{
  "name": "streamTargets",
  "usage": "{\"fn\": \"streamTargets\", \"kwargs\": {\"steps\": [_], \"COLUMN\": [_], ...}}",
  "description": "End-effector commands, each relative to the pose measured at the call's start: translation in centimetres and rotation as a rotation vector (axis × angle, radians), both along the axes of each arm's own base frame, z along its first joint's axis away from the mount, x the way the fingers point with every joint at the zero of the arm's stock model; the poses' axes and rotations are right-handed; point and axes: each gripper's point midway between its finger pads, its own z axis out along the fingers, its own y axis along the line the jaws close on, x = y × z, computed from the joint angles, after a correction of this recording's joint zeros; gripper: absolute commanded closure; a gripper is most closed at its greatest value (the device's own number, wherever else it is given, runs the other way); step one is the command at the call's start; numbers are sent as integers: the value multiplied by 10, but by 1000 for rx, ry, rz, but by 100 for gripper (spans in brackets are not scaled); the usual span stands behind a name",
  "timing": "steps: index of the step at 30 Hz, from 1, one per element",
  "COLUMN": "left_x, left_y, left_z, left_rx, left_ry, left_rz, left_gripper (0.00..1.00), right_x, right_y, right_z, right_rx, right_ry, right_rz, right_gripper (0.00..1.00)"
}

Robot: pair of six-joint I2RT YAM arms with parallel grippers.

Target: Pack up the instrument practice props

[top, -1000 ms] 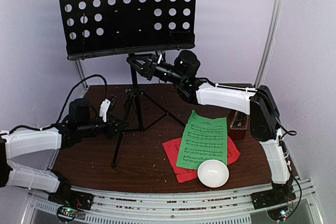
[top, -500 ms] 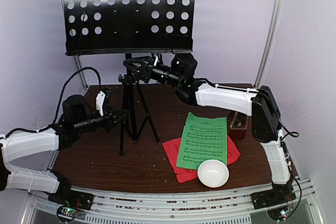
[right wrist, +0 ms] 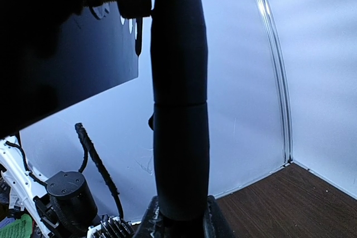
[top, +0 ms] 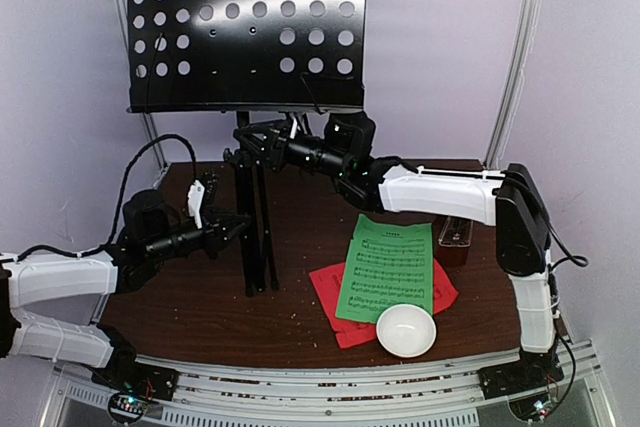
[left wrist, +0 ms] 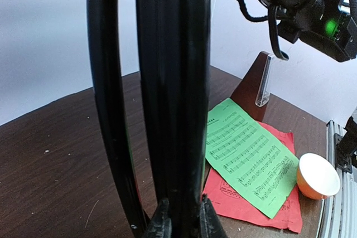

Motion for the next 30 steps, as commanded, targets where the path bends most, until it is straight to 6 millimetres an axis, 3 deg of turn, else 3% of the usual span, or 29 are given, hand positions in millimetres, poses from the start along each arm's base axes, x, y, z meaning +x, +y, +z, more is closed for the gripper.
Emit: {"fn": "streamTargets", "kwargs": {"steps": [1,4,12,21,30], "left_x": [8,8,5,-7,1], "left_y": [7,9,14,-13,-42], "left_z": [53,45,25,30,29], "left_rx": [-108,-97,-72,-114,-131], "left_ry": [-178,-153,-101,-114,-119], "left_rz": [66,79,114,-12,-79], "left_gripper": [100,98,54,19,13], "right_x": [-50,-49,-48,-45,-47], "right_y": [-11,-18,-22,-26,-27], "right_z": [54,52,48,48,48], "right_rx": [131,144,127,131,124], "right_ry": [-76,-72,-78,-75,-80], "right_rz": [82,57,27,-6,-22], "right_gripper": [100,100,100,100,100]}}
